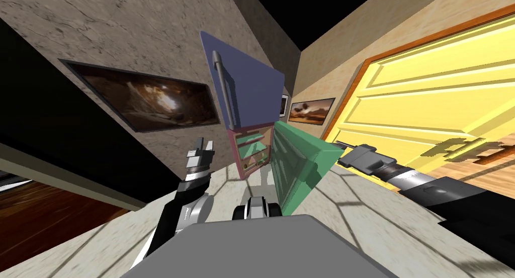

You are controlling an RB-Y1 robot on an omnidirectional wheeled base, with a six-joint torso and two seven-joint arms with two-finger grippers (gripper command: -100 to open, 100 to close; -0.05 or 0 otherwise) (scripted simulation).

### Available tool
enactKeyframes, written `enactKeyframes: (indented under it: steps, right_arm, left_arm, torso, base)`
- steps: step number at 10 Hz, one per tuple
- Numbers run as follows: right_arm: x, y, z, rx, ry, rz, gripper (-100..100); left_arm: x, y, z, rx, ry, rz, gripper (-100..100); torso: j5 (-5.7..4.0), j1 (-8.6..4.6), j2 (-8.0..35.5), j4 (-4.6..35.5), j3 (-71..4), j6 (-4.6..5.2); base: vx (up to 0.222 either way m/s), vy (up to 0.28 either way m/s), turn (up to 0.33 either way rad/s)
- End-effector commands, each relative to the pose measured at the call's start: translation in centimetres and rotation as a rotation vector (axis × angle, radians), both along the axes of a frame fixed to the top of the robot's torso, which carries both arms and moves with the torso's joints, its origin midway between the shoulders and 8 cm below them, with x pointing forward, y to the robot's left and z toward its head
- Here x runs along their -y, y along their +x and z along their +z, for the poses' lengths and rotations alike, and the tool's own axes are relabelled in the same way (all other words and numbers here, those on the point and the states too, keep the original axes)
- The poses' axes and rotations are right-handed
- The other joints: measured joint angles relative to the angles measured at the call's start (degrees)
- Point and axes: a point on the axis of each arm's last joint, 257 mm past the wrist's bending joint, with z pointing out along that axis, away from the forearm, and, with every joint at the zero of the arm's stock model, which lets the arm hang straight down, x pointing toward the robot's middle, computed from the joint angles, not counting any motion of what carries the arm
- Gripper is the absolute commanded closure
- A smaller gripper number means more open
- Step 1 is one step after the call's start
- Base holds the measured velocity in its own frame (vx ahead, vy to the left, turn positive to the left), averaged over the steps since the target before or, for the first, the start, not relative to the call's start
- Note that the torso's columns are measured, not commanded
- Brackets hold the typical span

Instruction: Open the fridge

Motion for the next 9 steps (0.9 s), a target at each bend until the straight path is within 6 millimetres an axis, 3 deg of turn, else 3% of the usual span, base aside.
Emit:
enactKeyframes:
  steps: [1,2,4,5,9]
  right_arm:
    - [-1.8,0.3,-0.7,-0.014,0.003,0.060,100]
    - [-0.2,0.3,0.0,0.007,-0.006,0.014,100]
    - [-1.8,0.6,-0.1,0.005,-0.007,0.059,100]
    - [-0.4,0.3,1.3,0.017,-0.010,0.023,-100]
    - [-1.3,0.3,3.8,0.017,-0.002,0.049,-100]
  left_arm:
    - [0.0,0.0,0.0,0.000,0.000,0.000,0]
    - [0.0,0.0,0.0,0.000,0.000,0.000,0]
    - [0.0,0.0,0.0,0.000,0.000,0.000,0]
    - [0.0,0.0,0.0,0.000,0.000,0.000,0]
    - [0.0,0.0,0.0,0.000,0.000,0.000,0]
  torso:
    - [-0.11,0.04,0.11,-0.05,0.14,-0.07]
    - [-0.17,0.11,0.11,-0.13,0.22,-0.33]
    - [0.12,0.05,0.09,0.07,0.01,-0.15]
    - [0.14,0.03,0.19,0.10,0.09,-0.32]
    - [0.55,0.13,0.05,0.29,-0.25,-0.29]
  base:
    - [-0.045,-0.219,0.104]
    - [-0.017,-0.129,0.052]
    - [-0.027,-0.170,0.071]
    - [0.004,-0.169,-0.049]
    - [0.031,0.030,-0.093]
